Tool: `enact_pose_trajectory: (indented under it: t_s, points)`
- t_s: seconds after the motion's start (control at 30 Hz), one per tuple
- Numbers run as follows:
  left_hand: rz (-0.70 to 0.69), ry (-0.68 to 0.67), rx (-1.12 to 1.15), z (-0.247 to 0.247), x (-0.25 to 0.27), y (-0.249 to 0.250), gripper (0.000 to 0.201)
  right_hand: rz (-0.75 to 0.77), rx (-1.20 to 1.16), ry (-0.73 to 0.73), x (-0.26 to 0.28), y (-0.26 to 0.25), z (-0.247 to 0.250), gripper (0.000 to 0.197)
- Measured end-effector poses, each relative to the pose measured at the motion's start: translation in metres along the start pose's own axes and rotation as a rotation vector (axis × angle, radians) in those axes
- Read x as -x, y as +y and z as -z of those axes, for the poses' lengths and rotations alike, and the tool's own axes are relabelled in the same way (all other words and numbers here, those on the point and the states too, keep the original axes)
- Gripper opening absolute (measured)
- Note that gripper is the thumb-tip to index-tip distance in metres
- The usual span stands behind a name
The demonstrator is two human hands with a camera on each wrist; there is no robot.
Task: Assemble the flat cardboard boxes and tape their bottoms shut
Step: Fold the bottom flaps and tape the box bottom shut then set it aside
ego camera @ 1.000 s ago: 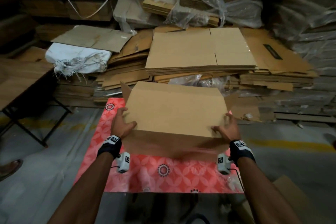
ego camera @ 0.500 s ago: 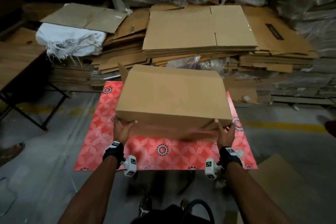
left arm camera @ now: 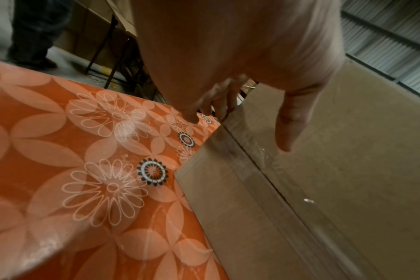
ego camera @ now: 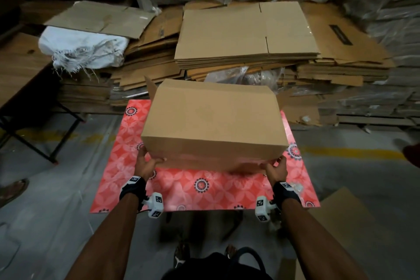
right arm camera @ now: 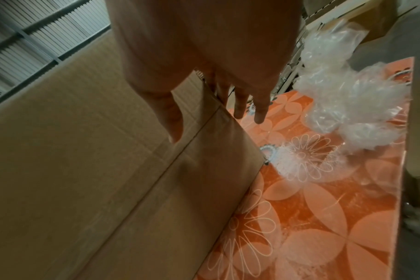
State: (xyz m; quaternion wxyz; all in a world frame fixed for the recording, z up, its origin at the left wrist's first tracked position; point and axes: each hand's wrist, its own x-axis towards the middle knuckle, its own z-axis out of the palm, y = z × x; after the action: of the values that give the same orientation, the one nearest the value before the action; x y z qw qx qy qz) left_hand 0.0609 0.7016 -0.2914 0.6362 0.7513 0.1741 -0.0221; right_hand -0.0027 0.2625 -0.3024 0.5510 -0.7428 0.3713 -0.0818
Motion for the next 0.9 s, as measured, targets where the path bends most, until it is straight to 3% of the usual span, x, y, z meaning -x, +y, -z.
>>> enact_pose_trajectory:
  t_s: [0.17,0.27,0.4,0.5,0.6,0.7,0.9]
  points:
    - [-0.039,-0.01,0.036,-0.006,-0.002,0.022,0.091,0.092,-0.033,0.011,-0.011,-0.025,0.0,0.084]
    - [-0.169,0.044,0.031,-0.005,-0.015,0.054,0.089,0.192,-0.038,0.046,-0.036,-0.058,0.003,0.081]
    - [-0.32,0.071,-0.007,-0.004,-0.037,0.122,0.11,0.347,-0.064,0.063,-0.048,-0.134,0.009,0.095]
    - [-0.406,0.057,-0.109,0.0,-0.058,0.169,0.106,0.45,-0.019,0.11,-0.05,-0.193,0.016,0.098]
    - [-0.461,0.014,-0.216,0.003,-0.069,0.205,0.089,0.486,0.078,0.144,-0.055,-0.233,0.025,0.096]
    - [-0.444,0.022,-0.26,0.005,-0.075,0.218,0.08,0.486,0.186,0.14,-0.058,-0.257,0.029,0.089]
    - [-0.335,0.024,-0.327,0.002,-0.096,0.204,0.088,0.441,0.353,0.061,-0.075,-0.251,0.016,0.105]
